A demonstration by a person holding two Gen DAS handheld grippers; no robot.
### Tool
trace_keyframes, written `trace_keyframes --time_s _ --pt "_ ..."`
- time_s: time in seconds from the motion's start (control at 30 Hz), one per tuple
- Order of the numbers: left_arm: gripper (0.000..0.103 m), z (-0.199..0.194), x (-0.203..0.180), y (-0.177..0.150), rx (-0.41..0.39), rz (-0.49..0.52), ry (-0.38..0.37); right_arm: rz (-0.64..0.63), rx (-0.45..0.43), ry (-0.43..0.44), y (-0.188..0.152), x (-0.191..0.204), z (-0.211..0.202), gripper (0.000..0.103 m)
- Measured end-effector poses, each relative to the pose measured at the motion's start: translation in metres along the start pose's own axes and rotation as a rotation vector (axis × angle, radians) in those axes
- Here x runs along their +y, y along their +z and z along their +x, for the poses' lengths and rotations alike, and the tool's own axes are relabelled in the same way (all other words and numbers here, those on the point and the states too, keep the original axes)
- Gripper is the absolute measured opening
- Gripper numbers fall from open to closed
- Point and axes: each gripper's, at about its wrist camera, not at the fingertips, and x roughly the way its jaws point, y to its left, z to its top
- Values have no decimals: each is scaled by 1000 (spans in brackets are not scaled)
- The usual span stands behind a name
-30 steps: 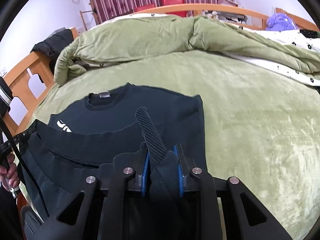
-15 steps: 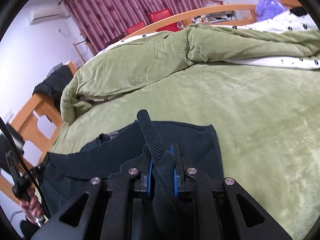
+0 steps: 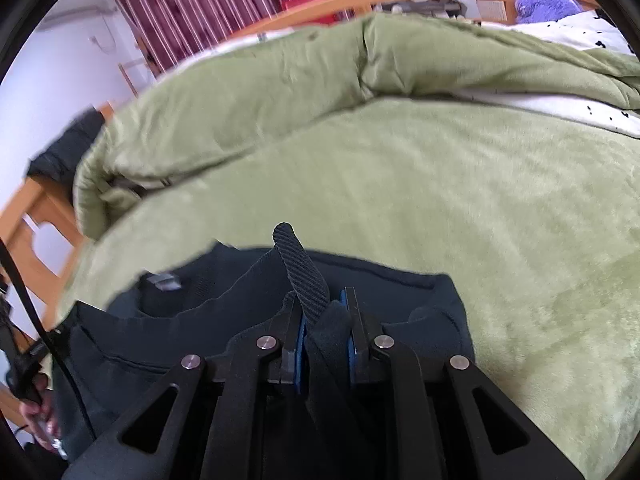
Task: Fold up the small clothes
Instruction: 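Lift the held hem with both tools toward the collar, then lay the hem onto the collar with both tools and release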
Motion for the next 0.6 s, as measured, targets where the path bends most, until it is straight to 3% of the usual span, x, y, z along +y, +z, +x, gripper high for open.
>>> trace_keyframes --time_s 0.13,0.27,0.37,0.5,0.6 --pt "20 5 4 -4 52 -28 12 -22 26 -51 -2 -1 4 29" --pt "45 -9 4 -5 33 -31 2 -114 -68 -98 1 14 -29 47" --pt "57 -20 3 -7 3 -24 -17 -204 -68 -33 2 36 -43 48" --pt "57 -24 5 -11 20 -39 -55 -355 13 114 -4 77 -33 56" --pt "57 -24 6 -16 24 -40 -75 -450 82 168 -13 98 -10 57"
